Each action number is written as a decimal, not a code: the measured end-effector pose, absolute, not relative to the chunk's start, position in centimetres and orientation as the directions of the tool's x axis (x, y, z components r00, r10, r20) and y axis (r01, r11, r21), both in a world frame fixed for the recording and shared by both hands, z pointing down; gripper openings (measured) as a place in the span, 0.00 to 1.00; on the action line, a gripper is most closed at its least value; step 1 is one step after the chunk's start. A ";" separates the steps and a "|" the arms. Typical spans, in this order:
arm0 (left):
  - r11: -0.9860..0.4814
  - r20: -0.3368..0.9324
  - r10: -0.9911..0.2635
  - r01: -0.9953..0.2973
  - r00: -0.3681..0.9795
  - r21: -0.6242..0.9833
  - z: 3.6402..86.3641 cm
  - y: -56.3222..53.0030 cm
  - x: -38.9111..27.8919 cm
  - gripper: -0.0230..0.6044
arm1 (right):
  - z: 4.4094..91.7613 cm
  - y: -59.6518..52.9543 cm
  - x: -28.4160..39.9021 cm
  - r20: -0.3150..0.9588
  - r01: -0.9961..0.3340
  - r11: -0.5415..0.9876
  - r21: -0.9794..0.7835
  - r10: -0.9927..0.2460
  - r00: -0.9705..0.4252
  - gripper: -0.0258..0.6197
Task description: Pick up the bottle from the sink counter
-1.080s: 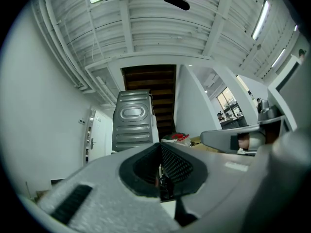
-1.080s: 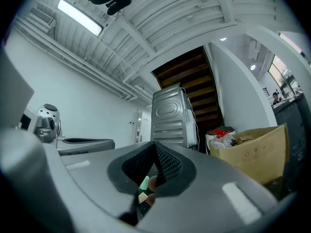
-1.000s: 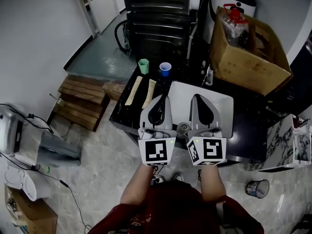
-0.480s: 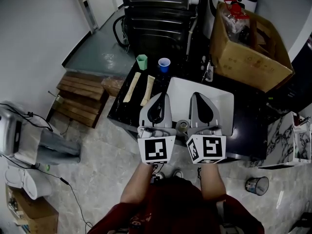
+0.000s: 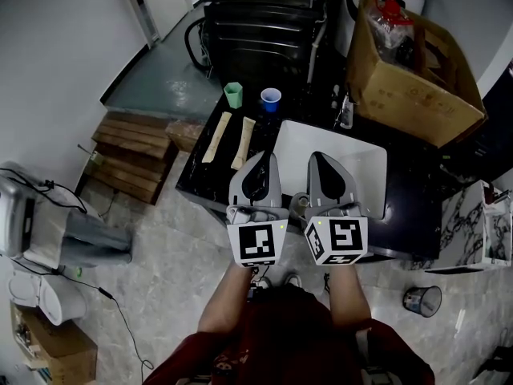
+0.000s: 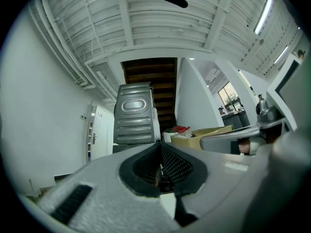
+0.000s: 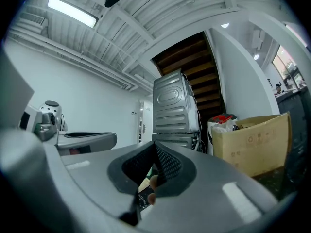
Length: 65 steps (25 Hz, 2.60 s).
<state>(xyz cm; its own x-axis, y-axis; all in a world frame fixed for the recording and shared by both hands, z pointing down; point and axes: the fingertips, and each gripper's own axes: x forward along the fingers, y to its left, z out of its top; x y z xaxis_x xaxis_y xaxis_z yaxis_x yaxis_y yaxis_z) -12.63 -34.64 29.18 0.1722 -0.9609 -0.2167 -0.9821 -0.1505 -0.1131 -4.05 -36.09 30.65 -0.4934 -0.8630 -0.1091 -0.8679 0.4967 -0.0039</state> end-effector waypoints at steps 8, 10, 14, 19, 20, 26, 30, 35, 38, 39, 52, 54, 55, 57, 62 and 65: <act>-0.154 -0.184 -0.968 -0.983 0.171 -0.100 31.1 -34.8 -12.8 0.04 | 33.4 -36.3 -4.1 -0.065 -0.862 0.506 -0.025 -0.861 -0.504 0.10; -0.158 -0.165 -0.971 -0.982 0.173 -0.102 31.8 -34.7 -12.8 0.04 | 34.4 -36.1 -4.1 -0.048 -0.860 0.509 -0.027 -0.860 -0.508 0.12; -0.158 -0.158 -0.972 -0.982 0.172 -0.101 32.6 -34.4 -12.8 0.04 | 36.2 -36.2 -4.2 -0.014 -0.855 0.517 -0.034 -0.856 -0.517 0.18; -0.152 -0.159 -0.974 -0.985 0.163 -0.082 33.2 -34.3 -13.0 0.04 | 38.1 -36.2 -4.6 0.030 -0.846 0.532 -0.030 -0.846 -0.533 0.25; -0.149 -0.166 -0.973 -0.986 0.161 -0.080 33.2 -34.2 -13.1 0.04 | 38.5 -36.1 -4.7 0.039 -0.845 0.535 -0.028 -0.844 -0.535 0.27; -0.154 -0.099 -0.982 -0.984 0.162 -0.086 35.4 -34.0 -13.1 0.04 | 41.0 -35.7 -4.9 0.092 -0.832 0.555 -0.025 -0.827 -0.554 0.36; -0.157 -0.070 -0.984 -0.984 0.163 -0.083 36.5 -34.0 -13.0 0.04 | 42.8 -35.5 -5.3 0.124 -0.819 0.574 -0.014 -0.812 -0.571 0.48; -0.152 -0.070 -0.985 -0.985 0.158 -0.082 37.1 -34.0 -13.0 0.04 | 44.6 -35.4 -5.6 0.160 -0.810 0.586 -0.007 -0.799 -0.579 0.56; -0.151 -0.046 -0.987 -0.985 0.155 -0.083 37.8 -33.9 -13.0 0.04 | 45.7 -35.4 -5.5 0.181 -0.808 0.589 -0.016 -0.793 -0.582 0.58; -0.151 -0.034 -0.987 -0.985 0.154 -0.081 38.1 -33.9 -13.0 0.04 | 46.1 -35.3 -5.5 0.187 -0.806 0.592 -0.018 -0.790 -0.584 0.59; -0.147 0.012 -0.989 -0.987 0.147 -0.061 40.1 -34.0 -13.0 0.04 | 51.1 -35.5 -5.9 0.280 -0.795 0.605 -0.048 -0.756 -0.592 0.75; -0.145 0.005 -0.989 -0.987 0.145 -0.061 40.1 -34.1 -13.0 0.04 | 51.9 -35.5 -6.0 0.298 -0.791 0.609 -0.053 -0.747 -0.595 0.76; -0.143 -0.007 -0.990 -0.988 0.144 -0.061 40.0 -34.2 -13.0 0.04 | 52.1 -35.5 -6.0 0.303 -0.790 0.611 -0.055 -0.743 -0.596 0.77; -0.140 -0.001 -0.990 -0.988 0.141 -0.060 40.2 -34.2 -13.1 0.04 | 52.4 -35.6 -6.2 0.308 -0.789 0.611 -0.063 -0.740 -0.597 0.78; -0.138 0.038 -0.990 -0.989 0.136 -0.057 41.2 -34.3 -13.4 0.04 | 54.2 -35.7 -6.2 0.350 -0.791 0.605 -0.090 -0.724 -0.594 0.79; -0.135 0.033 -0.990 -0.989 0.134 -0.054 41.2 -34.5 -13.5 0.04 | 54.9 -35.9 -6.1 0.372 -0.794 0.602 -0.087 -0.720 -0.586 0.80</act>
<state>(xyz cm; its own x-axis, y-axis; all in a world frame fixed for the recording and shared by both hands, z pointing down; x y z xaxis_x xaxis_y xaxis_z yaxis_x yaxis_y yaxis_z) -13.46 -34.46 41.24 0.1335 -0.9905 0.0330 -0.9894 -0.1352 -0.0539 -6.12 -35.91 54.89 -0.5860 -0.7201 0.3716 -0.7941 0.6015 -0.0867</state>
